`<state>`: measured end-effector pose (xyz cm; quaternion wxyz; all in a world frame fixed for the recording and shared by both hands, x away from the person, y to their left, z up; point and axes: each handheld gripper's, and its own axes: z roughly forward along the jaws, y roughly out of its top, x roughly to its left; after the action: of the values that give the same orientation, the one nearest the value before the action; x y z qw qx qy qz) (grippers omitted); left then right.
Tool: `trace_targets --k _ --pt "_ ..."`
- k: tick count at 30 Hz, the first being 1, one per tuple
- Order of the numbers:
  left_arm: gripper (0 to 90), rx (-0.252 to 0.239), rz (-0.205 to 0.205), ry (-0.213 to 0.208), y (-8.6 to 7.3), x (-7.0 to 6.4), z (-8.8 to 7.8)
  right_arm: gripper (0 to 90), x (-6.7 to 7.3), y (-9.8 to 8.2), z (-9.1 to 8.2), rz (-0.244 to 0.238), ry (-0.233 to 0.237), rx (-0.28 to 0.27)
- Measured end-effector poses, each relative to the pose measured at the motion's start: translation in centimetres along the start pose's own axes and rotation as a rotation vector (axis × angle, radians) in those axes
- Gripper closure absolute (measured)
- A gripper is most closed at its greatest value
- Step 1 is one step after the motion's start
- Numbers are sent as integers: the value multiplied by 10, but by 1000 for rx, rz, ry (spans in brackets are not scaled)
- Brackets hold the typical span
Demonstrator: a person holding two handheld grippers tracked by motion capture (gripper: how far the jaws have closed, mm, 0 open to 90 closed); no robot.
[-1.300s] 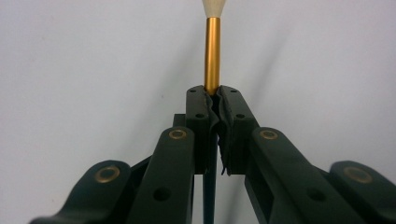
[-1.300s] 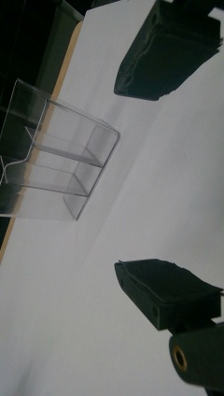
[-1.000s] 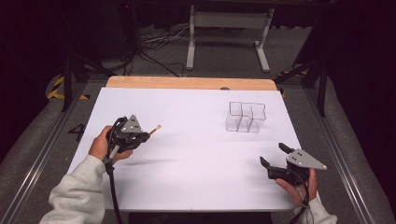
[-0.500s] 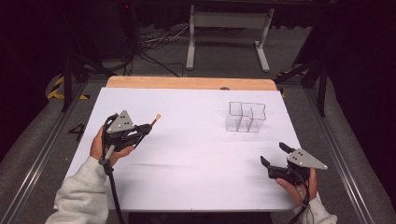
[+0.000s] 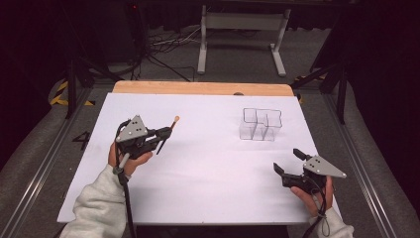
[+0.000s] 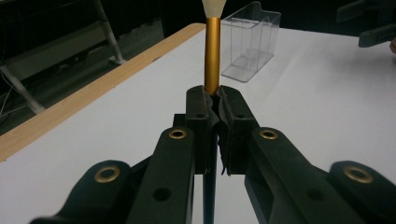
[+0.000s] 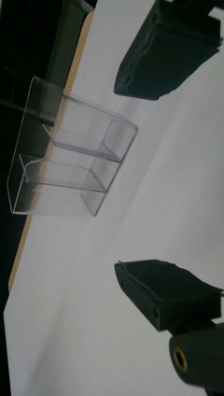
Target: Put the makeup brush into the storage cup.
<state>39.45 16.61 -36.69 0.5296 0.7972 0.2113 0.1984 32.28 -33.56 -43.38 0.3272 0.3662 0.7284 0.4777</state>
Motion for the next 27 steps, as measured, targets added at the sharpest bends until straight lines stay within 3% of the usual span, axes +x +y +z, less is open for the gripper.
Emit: trace_targets --k 13,21,27 --pt "836 -75 17 -55 9 -12 20 118 14 15 17 -21 62 -38" --pt "836 -96 21 -83 17 -17 33 86 19 27 27 -30 86 -61" --pt "836 -104 26 -126 23 -24 52 90 26 38 47 -30 109 -79"
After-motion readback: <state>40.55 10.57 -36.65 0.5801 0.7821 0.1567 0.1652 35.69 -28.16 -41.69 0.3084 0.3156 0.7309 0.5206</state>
